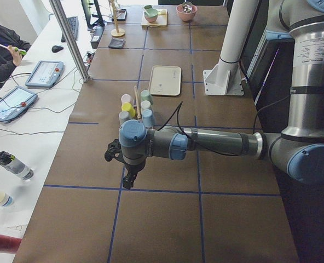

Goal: Pick up and place green cup on tray

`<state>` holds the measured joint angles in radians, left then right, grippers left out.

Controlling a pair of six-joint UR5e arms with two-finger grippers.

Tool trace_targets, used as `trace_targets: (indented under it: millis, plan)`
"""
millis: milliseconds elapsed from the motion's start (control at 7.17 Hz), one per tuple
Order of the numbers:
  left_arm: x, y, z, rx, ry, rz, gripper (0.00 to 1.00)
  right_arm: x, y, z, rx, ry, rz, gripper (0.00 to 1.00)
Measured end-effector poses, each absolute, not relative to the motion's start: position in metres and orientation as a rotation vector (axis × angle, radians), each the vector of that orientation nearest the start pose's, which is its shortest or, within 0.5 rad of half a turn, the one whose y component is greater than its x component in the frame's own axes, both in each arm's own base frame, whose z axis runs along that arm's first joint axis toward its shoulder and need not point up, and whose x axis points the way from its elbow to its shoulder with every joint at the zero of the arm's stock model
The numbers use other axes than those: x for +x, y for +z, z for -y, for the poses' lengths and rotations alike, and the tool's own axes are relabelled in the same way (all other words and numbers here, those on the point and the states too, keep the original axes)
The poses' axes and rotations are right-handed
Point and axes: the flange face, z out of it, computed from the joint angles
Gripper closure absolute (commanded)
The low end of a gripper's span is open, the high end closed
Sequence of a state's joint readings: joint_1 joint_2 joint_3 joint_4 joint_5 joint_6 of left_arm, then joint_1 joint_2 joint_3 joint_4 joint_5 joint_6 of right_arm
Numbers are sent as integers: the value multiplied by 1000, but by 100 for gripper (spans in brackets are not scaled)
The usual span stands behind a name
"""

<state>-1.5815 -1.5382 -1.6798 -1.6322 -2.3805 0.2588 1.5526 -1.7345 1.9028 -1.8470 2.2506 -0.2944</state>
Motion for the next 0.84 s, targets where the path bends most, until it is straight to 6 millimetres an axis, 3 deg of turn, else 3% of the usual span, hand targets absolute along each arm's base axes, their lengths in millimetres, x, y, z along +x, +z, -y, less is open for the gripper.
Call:
trace_targets:
  millis: [279, 558, 837]
  plan:
    - [-50, 574, 506, 403, 397, -778, 1, 63, 602, 410, -14, -228, 687, 0]
    - [-11, 517, 523, 596, 559, -762, 1, 63, 600, 412, -13, -215, 686, 0]
    - [32, 447, 538, 738, 703, -703, 0, 63, 598, 414, -13, -209, 687, 0]
